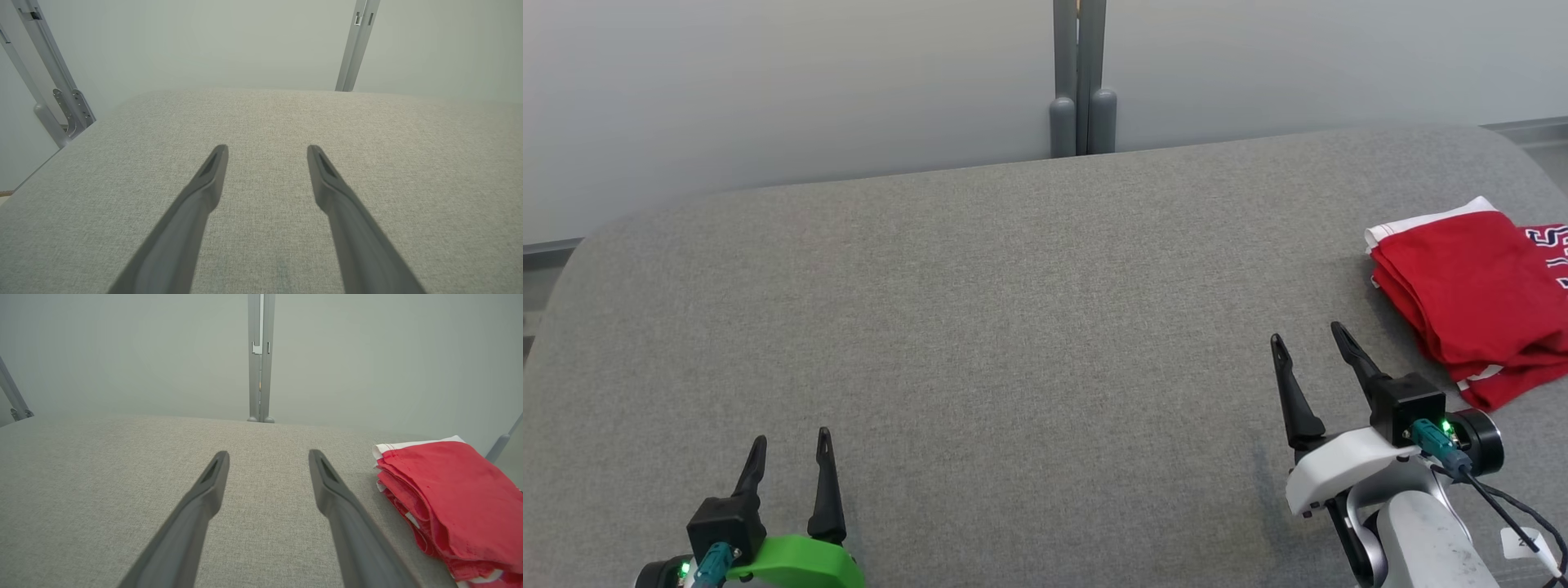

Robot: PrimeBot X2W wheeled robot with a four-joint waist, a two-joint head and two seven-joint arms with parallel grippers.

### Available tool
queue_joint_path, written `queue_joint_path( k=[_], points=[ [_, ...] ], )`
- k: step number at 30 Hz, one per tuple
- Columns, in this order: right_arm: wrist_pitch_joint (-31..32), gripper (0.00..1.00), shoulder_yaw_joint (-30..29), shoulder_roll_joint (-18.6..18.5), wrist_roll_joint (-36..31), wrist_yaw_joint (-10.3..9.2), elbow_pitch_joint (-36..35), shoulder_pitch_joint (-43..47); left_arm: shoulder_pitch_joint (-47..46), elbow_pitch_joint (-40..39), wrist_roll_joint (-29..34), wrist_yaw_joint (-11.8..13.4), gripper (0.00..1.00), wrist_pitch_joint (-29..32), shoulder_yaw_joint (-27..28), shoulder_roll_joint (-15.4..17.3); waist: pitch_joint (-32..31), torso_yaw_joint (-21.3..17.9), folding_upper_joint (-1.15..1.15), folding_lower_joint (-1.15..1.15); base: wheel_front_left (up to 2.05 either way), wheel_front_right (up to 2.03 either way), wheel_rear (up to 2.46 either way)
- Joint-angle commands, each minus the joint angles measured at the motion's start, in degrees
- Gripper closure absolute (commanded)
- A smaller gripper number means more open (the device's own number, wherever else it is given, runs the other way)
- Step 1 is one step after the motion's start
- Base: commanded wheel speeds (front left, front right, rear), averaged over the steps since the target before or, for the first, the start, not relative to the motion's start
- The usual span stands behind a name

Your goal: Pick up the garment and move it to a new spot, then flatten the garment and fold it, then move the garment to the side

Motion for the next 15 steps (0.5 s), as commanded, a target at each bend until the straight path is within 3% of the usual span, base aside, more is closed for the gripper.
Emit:
queue_joint_path(
  k=[1,2,3,8,15],
  points=[
    [-0.12,0.00,-0.04,-0.25,-0.19,-0.03,-1.05,-1.52,-1.45,-0.84,-0.32,-0.28,0.00,0.02,0.32,0.25,0.04,0.05,0.00,0.00,0.00,0.00,0.00],
    [-0.12,0.00,-0.05,-0.25,-0.08,-0.04,-1.06,-1.52,-1.55,-0.92,-0.73,-0.59,0.00,0.02,0.35,0.25,0.09,0.11,0.00,0.00,0.00,0.00,0.00],
    [0.00,1.00,-0.02,0.00,-0.11,0.00,-0.19,-0.02,-0.08,-0.09,-0.62,-0.42,1.00,0.01,0.11,0.00,0.09,0.11,0.00,0.00,0.00,0.00,0.00],
    [0.37,1.00,-0.31,0.31,0.58,0.01,2.13,1.47,0.75,2.20,-1.41,-0.54,1.00,0.31,0.07,-0.17,0.11,0.16,0.00,0.00,0.00,0.00,0.00],
    [2.70,1.00,-1.54,0.27,8.11,0.01,1.77,1.29,-0.04,1.77,-8.20,-1.05,1.00,2.25,0.87,-0.13,0.11,0.26,0.00,0.00,0.00,0.00,0.00]
  ],
)
